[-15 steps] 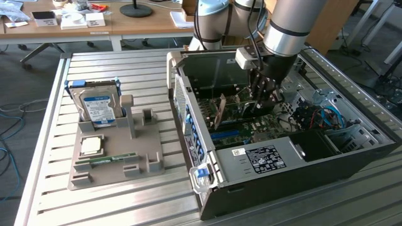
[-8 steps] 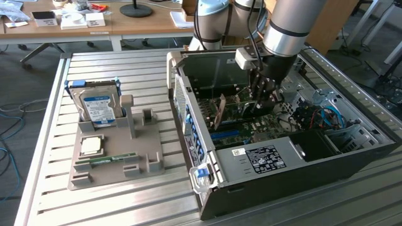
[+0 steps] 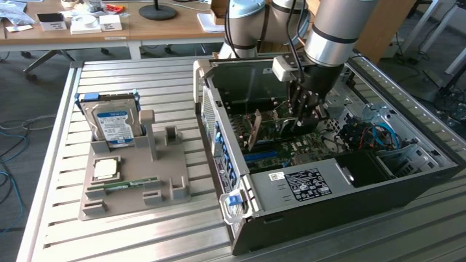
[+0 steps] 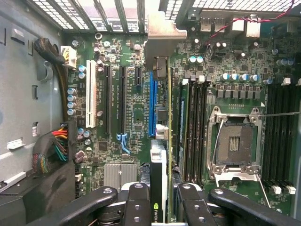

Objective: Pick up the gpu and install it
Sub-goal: 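Insert the gpu into the slot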

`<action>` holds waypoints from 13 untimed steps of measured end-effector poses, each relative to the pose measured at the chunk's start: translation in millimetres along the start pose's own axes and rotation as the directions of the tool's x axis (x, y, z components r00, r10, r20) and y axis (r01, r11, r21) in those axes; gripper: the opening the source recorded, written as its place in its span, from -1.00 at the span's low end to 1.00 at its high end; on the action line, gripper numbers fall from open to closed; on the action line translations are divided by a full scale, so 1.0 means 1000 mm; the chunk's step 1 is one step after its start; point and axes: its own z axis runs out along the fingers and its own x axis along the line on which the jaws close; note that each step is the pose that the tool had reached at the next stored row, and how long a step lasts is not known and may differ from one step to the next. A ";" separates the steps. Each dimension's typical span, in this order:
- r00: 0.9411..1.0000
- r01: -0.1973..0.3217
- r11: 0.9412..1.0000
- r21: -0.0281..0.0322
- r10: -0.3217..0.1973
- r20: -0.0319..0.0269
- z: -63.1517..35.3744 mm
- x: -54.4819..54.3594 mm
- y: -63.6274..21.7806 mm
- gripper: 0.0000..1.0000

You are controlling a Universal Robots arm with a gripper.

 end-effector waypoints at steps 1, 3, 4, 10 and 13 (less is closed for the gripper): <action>1.000 0.000 1.000 0.000 0.000 0.000 0.0001 0.000 0.0000 -0.47; 1.000 0.000 1.000 0.000 0.000 0.000 0.0002 0.001 0.0003 -0.47; 1.000 0.000 1.000 0.000 0.000 0.000 0.0002 0.001 0.0003 -0.47; 1.000 0.000 1.000 0.000 0.000 0.000 0.0018 0.002 0.0012 -0.47; 1.000 0.000 1.000 0.000 0.000 0.000 0.0020 0.002 0.0014 -0.47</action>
